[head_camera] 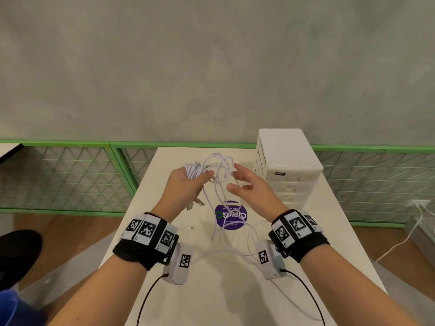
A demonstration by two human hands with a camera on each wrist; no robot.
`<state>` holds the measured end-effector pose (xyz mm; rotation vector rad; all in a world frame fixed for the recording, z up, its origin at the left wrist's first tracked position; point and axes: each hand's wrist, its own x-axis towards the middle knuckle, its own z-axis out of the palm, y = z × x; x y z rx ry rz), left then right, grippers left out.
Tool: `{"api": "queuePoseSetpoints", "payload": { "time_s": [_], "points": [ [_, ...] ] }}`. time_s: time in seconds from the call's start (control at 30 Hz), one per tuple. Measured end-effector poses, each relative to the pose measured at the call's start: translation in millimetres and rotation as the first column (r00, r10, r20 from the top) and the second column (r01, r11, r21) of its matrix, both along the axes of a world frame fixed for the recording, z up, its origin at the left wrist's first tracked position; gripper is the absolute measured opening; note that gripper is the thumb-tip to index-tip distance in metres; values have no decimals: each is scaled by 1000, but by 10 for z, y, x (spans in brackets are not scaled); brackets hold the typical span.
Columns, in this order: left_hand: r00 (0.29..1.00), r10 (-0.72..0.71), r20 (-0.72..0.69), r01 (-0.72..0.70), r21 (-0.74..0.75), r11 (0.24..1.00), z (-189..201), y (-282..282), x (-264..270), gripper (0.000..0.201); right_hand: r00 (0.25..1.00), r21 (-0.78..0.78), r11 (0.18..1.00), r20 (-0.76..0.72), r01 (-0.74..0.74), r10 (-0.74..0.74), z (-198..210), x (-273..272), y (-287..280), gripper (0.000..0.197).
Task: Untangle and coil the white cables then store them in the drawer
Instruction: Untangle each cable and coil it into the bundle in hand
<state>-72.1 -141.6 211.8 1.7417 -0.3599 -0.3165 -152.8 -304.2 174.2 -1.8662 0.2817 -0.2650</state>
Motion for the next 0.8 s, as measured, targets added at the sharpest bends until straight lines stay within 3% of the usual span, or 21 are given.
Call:
{"api": "queuePoseSetpoints", "payload": {
  "time_s": [0.1,0.13,0.2,0.27,0.43,0.6,0.67,0.73,0.8],
  "points": [
    [999,34,13,-33,-86,996,27,38,88,35,993,-65,994,-87,-86,80,-171,-21,13,87],
    [999,38,14,-36,-110,993,35,63,122,30,983,-102,986,-145,-132,117,-258,-27,9,85],
    [998,61,9,-59,-148,987,40,130,198,23,956,-155,966,-238,-209,169,-447,-38,-35,51],
    [995,99,17,-95,-161,982,40,206,278,25,956,-147,971,-252,-191,150,-580,-72,-122,18],
    [959,275,73,-265,-121,956,-6,411,423,36,980,-154,988,-196,-8,-23,-595,-180,-432,18],
    [934,350,71,-337,-153,929,-21,455,462,39,914,-459,888,-371,-27,-164,-664,-214,-683,14],
    [938,343,44,-329,-187,926,-28,443,472,38,867,-518,848,-467,-106,-177,-710,-247,-679,11],
    [961,276,21,-266,-196,944,-25,425,463,34,833,-476,862,-537,-173,-129,-746,-283,-659,16],
    [978,207,12,-201,-195,960,-14,407,448,28,859,-416,895,-506,-163,-79,-723,-297,-622,31]
  ]
}}
